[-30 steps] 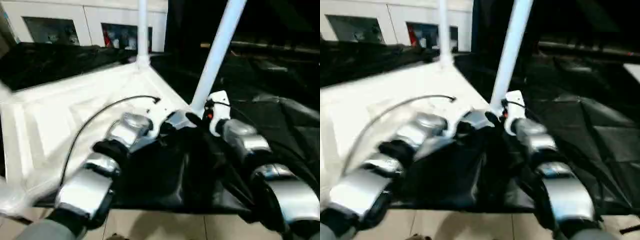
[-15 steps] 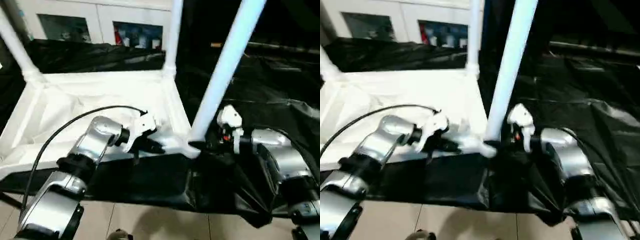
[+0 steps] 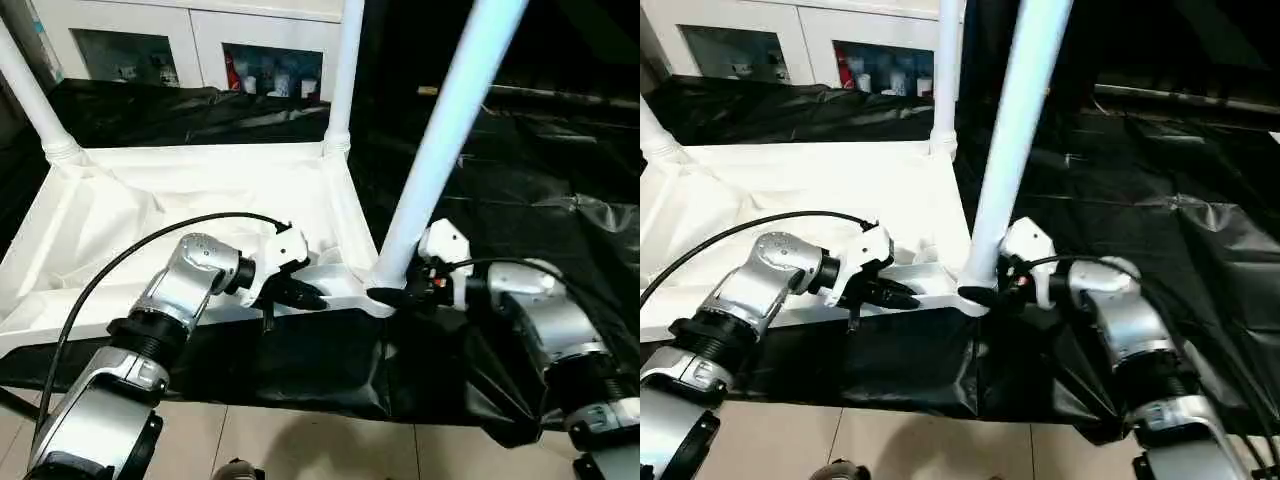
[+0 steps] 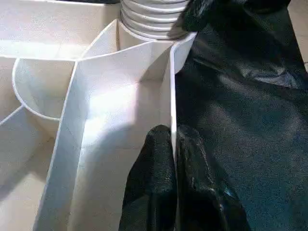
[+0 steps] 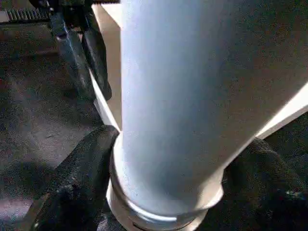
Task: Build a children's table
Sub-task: Rotate leg to tighten
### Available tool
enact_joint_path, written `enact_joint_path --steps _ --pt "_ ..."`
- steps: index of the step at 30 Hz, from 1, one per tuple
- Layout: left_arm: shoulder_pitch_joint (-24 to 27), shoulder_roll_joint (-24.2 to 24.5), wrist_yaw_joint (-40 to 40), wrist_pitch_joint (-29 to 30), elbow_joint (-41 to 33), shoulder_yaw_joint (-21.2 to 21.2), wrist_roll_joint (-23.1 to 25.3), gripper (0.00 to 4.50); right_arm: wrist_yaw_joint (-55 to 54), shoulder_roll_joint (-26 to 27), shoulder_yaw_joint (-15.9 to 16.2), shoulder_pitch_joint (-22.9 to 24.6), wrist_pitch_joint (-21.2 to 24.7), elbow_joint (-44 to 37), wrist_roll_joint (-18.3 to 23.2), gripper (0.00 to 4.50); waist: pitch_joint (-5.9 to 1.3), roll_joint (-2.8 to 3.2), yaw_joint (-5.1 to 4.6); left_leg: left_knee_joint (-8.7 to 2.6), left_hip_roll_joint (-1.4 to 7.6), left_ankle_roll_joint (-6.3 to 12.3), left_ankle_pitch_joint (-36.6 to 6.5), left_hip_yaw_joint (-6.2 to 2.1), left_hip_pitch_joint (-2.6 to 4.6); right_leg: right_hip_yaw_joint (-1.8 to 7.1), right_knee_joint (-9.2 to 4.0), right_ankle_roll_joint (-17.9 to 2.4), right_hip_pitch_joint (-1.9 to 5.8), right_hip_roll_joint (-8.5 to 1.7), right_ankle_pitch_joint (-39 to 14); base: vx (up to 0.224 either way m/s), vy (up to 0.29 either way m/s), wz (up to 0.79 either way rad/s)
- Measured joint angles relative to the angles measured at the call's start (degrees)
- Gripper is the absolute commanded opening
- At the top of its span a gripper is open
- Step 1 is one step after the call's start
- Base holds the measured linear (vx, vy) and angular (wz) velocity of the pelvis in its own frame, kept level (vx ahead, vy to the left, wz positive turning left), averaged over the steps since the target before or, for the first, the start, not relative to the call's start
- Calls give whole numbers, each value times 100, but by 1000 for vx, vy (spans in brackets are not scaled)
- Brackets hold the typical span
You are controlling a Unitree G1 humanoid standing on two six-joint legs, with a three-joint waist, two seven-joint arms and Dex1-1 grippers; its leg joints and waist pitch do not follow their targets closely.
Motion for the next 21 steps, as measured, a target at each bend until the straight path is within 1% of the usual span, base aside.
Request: enact_joint_path --steps 4,9,11,14,16,21 --pt "14 18 16 18 -18 10 0 0 2 53 1 -78 -85 158 -19 345 2 -3 -16 13 0 0 0 0 2 4 17 0 -1 0 0 0 0 0" --pt "20 37 35 19 -19 20 0 0 1 121 -2 -164 -84 349 31 345 5 -10 -51 25 1 0 0 -1 1 8 29 0 -1 -1 0 0 0 0" --pt "27 42 38 20 -21 20 0 0 2 142 -6 -169 -83 385 39 319 4 -11 -54 27 1 0 0 -1 1 8 30 0 -1 -1 0 0 0 0" --pt "37 51 48 25 -30 28 0 0 16 171 -7 -174 -86 417 50 307 5 -12 -57 31 1 1 0 -2 1 8 35 0 -2 -1 0 0 0 0" --pt "55 61 51 29 -48 31 1 0 15 188 -7 -180 -102 448 49 282 5 -13 -56 34 1 1 0 -2 2 8 37 0 -2 -1 0 0 0 0" --pt "70 72 66 28 -60 35 1 0 3 216 -11 -184 -176 513 49 277 5 -14 -61 39 2 1 0 -2 2 9 43 0 -2 -1 0 0 0 0"
